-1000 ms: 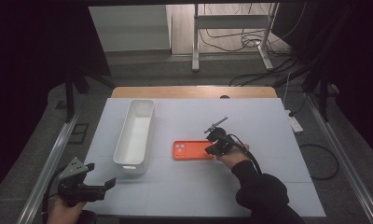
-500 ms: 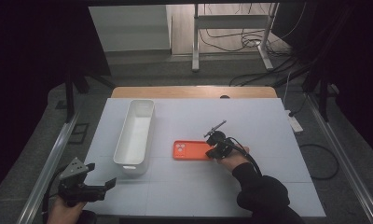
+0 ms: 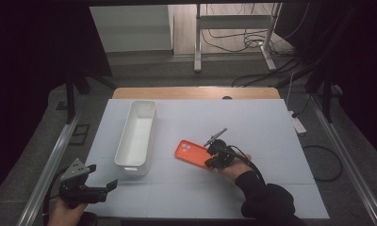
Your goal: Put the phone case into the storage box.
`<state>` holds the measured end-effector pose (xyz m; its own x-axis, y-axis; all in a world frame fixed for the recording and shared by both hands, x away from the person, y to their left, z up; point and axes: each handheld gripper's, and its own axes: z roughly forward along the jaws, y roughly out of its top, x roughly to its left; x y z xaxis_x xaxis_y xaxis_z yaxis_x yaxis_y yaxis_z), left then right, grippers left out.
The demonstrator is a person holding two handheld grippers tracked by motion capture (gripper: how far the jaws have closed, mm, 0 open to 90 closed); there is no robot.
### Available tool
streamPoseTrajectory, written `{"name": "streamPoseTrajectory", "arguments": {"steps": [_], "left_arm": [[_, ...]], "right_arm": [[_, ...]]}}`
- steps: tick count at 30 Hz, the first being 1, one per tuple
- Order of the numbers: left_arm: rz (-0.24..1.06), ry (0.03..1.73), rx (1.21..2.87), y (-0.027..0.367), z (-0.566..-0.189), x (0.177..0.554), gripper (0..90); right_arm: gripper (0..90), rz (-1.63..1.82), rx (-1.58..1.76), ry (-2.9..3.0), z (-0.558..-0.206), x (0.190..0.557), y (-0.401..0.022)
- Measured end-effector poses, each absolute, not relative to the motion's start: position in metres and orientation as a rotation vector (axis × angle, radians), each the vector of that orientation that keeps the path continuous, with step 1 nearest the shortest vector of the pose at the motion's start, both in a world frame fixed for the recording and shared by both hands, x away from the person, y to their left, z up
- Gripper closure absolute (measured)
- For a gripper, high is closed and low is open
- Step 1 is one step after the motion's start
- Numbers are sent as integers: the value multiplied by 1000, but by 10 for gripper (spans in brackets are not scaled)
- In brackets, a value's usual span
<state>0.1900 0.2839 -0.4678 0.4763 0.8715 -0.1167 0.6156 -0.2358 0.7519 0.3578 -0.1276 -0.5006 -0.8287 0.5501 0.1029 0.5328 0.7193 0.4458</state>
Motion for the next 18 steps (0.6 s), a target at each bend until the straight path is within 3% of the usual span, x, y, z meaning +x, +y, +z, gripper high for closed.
{"name": "streamPoseTrajectory", "arguments": {"steps": [18], "left_arm": [[421,1241,1952,285,-468,191,22]], "right_arm": [[894,752,826,2946,-501,344,-113]]}}
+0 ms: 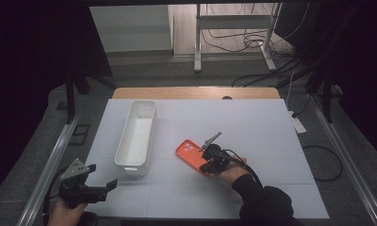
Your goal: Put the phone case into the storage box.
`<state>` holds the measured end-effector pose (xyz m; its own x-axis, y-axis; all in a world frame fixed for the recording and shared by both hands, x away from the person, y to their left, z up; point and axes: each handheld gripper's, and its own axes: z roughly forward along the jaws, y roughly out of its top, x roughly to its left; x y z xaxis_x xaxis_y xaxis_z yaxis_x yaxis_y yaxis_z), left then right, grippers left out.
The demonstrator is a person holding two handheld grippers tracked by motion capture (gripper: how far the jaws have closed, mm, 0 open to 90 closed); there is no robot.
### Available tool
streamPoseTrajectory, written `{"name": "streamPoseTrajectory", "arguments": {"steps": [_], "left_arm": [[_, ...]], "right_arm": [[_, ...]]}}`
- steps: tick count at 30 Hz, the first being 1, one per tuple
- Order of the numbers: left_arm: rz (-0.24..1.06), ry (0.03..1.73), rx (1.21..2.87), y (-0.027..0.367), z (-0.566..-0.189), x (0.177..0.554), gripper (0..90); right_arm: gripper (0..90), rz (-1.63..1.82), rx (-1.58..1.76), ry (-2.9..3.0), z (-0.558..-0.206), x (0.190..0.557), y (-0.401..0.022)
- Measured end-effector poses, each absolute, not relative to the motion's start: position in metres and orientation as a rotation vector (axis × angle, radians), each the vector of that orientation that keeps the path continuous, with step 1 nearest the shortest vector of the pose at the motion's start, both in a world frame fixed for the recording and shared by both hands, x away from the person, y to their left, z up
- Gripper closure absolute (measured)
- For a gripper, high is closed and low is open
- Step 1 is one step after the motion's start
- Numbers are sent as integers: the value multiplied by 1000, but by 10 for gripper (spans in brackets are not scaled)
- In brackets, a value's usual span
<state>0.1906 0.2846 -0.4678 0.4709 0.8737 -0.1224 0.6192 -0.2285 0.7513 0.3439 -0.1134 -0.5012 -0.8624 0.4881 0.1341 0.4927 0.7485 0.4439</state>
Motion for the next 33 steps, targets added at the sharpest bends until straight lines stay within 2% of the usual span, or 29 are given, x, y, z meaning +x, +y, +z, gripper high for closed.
{"name": "streamPoseTrajectory", "arguments": {"steps": [10,15,16,17,21,22,25,26,29,33], "left_arm": [[420,1243,1950,285,-468,191,21],[421,1244,1951,285,-468,191,21],[421,1244,1951,285,-468,191,21],[421,1244,1951,285,-468,191,21],[421,1244,1952,285,-468,191,21],[421,1244,1953,285,-468,191,21],[421,1244,1953,285,-468,191,21],[421,1244,1953,285,-468,191,21],[421,1243,1954,284,-468,191,21],[420,1244,1955,284,-468,191,22]], "right_arm": [[895,-733,-819,-2934,-500,343,-110],[889,-802,-855,-2939,-489,347,-115],[848,-813,-867,-2941,-488,349,-116],[848,-813,-867,-2941,-488,349,-116],[706,-832,-927,-2954,-485,356,-122],[706,-832,-927,-2954,-485,356,-122],[630,-847,-942,-2965,-483,358,-125],[576,-874,-943,-2972,-481,360,-127],[532,-891,-972,-2971,-479,361,-128],[404,-914,-1017,-2974,-475,365,-132]]}}
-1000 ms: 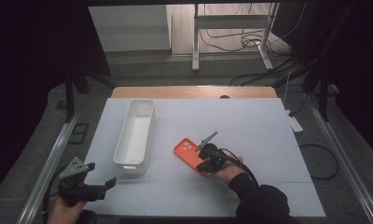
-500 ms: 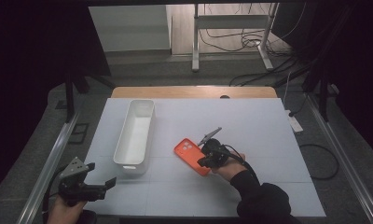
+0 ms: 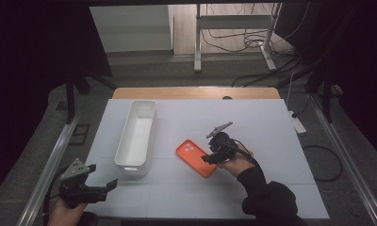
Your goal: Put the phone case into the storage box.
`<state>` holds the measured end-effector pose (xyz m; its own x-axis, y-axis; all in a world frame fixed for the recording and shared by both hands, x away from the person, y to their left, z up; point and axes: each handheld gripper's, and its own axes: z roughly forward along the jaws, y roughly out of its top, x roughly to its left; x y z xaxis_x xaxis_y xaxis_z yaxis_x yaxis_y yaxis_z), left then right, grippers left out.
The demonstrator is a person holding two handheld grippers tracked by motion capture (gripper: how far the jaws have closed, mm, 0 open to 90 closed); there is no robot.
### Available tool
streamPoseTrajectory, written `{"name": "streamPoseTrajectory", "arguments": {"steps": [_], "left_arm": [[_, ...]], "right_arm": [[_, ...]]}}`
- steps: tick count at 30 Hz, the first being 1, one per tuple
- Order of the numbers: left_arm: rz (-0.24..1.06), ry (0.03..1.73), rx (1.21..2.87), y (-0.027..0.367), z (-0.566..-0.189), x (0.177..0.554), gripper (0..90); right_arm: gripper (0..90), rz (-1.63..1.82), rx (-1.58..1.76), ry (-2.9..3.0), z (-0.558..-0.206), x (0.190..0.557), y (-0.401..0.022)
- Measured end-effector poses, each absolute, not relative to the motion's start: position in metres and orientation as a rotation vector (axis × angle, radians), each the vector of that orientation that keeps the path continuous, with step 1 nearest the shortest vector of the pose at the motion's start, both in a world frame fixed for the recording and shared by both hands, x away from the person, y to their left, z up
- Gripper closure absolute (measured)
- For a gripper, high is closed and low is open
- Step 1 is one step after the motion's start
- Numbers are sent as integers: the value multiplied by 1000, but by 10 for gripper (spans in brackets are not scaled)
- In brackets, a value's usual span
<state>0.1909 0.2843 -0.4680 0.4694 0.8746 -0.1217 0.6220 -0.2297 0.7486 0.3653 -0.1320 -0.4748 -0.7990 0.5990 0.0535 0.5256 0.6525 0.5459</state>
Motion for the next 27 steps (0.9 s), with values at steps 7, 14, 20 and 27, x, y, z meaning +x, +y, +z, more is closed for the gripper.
{"name": "streamPoseTrajectory", "arguments": {"steps": [7,14,20,27], "left_arm": [[419,1245,1955,284,-468,191,22],[420,1245,1956,284,-468,191,22],[419,1245,1955,284,-468,191,22],[420,1244,1956,284,-468,191,22]], "right_arm": [[177,868,977,2701,-472,371,-136],[0,905,1051,2646,-477,379,-139],[0,833,1040,2672,-484,382,-139],[0,789,1040,2713,-491,382,-133]]}}
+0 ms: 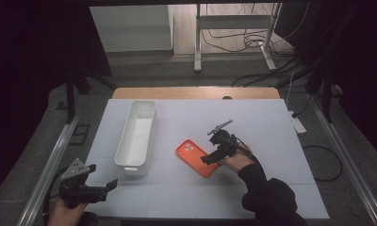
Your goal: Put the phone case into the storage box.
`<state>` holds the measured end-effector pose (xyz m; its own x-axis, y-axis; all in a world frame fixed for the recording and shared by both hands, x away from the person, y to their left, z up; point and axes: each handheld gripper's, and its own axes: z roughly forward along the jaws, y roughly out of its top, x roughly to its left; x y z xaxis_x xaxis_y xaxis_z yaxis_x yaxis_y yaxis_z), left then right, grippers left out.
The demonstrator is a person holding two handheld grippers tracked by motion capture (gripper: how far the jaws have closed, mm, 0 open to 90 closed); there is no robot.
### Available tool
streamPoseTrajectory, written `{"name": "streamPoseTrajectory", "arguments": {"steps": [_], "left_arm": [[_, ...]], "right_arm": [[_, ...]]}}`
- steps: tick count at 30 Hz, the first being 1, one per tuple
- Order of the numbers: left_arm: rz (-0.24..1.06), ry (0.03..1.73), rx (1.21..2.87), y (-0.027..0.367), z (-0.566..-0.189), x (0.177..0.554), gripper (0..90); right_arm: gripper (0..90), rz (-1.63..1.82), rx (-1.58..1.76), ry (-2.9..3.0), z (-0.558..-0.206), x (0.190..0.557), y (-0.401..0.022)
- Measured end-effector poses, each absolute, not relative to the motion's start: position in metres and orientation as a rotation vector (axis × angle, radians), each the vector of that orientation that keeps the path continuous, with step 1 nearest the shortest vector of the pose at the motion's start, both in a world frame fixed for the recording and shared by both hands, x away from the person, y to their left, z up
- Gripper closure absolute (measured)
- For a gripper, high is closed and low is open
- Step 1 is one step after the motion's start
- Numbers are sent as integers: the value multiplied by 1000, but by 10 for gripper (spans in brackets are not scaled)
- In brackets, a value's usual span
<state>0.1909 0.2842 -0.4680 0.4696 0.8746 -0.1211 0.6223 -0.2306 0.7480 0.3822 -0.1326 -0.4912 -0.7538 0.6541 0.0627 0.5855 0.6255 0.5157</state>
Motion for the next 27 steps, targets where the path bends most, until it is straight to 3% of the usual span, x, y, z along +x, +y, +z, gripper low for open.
{"name": "streamPoseTrajectory", "arguments": {"steps": [27], "left_arm": [[422,1243,1958,284,-468,191,22]], "right_arm": [[0,659,996,2717,-521,384,-122]]}}
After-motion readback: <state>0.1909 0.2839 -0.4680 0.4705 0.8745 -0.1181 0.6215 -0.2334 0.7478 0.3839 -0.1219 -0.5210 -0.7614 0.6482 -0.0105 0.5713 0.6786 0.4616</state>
